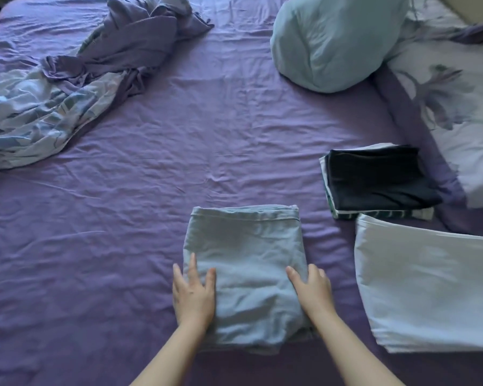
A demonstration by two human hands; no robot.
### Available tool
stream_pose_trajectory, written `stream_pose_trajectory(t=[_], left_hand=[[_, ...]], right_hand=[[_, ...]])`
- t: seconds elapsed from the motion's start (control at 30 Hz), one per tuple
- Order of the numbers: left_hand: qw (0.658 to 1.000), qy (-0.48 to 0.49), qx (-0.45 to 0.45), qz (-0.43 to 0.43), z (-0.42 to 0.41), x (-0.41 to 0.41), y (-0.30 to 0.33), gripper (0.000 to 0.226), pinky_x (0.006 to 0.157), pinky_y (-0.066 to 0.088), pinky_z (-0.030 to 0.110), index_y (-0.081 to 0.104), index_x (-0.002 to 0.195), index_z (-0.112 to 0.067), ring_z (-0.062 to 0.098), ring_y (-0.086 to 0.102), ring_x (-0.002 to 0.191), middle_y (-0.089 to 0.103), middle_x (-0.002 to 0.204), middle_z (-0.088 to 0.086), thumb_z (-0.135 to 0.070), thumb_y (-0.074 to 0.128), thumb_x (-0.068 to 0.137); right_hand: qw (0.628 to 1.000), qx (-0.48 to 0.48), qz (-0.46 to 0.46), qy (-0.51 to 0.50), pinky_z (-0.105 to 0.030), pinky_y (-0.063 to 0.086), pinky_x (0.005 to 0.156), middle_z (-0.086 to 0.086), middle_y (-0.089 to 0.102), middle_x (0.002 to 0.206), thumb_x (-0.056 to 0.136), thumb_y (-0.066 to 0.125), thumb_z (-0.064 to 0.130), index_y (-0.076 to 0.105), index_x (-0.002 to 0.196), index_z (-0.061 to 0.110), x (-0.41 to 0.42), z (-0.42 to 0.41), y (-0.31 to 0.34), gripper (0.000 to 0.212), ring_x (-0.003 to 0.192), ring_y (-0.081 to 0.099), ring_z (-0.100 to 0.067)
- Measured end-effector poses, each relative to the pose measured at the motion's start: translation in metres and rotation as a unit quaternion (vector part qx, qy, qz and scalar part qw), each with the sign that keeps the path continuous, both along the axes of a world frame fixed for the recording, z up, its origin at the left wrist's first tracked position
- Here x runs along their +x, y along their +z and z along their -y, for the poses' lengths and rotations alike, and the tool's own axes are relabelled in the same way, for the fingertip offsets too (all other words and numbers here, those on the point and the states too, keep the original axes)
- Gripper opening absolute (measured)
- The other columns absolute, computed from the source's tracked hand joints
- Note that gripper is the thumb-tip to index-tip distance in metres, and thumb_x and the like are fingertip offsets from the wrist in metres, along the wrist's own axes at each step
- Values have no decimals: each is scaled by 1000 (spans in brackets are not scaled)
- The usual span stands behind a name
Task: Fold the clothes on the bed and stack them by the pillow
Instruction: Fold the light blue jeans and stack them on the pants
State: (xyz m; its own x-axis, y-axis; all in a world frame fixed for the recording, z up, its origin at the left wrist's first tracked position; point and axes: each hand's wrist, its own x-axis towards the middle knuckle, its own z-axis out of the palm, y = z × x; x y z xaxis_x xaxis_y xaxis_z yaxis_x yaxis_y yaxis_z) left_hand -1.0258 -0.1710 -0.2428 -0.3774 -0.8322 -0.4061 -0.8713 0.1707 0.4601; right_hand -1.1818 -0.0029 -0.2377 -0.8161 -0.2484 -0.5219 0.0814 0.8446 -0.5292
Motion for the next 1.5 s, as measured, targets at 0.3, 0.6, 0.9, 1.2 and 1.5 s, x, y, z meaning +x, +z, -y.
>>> stream_pose_trajectory(t=[0.3, 0.6, 0.9, 1.2, 1.5], left_hand=[[998, -24, 49, -30, 14, 6, -2, 67, 107, 32, 37, 28, 148, -24, 30, 39, 132, 41, 144, 16, -41, 57, 90], [981, 5, 159, -110, 13, -2, 38, 69, 104, 34, 24, 43, 141, -17, 14, 47, 128, 50, 141, -1, -26, 75, 80], [965, -78, 167, -188, -57, -72, 86, 69, 98, 39, 26, 42, 142, -23, 16, 50, 125, 53, 137, -4, -33, 72, 81], [931, -149, 277, -184, -179, -151, 92, 112, 107, 40, 36, 33, 144, -38, 18, 48, 125, 53, 133, 2, -55, 65, 38], [942, -206, 238, -113, -272, -204, 74, 101, 106, 37, 30, 26, 147, -32, 22, 46, 124, 51, 137, 4, -42, 69, 57]], right_hand=[[991, -119, 46, -29, -34, 43, 89, -14, 58, 122, 80, 68, 19, 45, 130, 13, 20, -7, -8, 55, 112, 54, -30], [990, -140, 20, -1, -28, 41, 82, -5, 62, 119, 85, 65, 14, 45, 134, 16, 10, -21, 26, 53, 112, 57, -24], [991, -103, -68, -43, -33, 42, 86, -10, 61, 123, 86, 65, 20, 44, 136, 15, -42, -103, 95, 55, 113, 56, -29], [989, -81, -95, -83, -27, 36, 79, -1, 59, 112, 87, 64, 16, 43, 136, 15, -110, -238, 125, 54, 103, 55, -20], [989, -100, -79, -80, -28, 38, 81, -10, 61, 114, 84, 67, 8, 48, 128, 5, -178, -329, 82, 48, 108, 57, -25]])
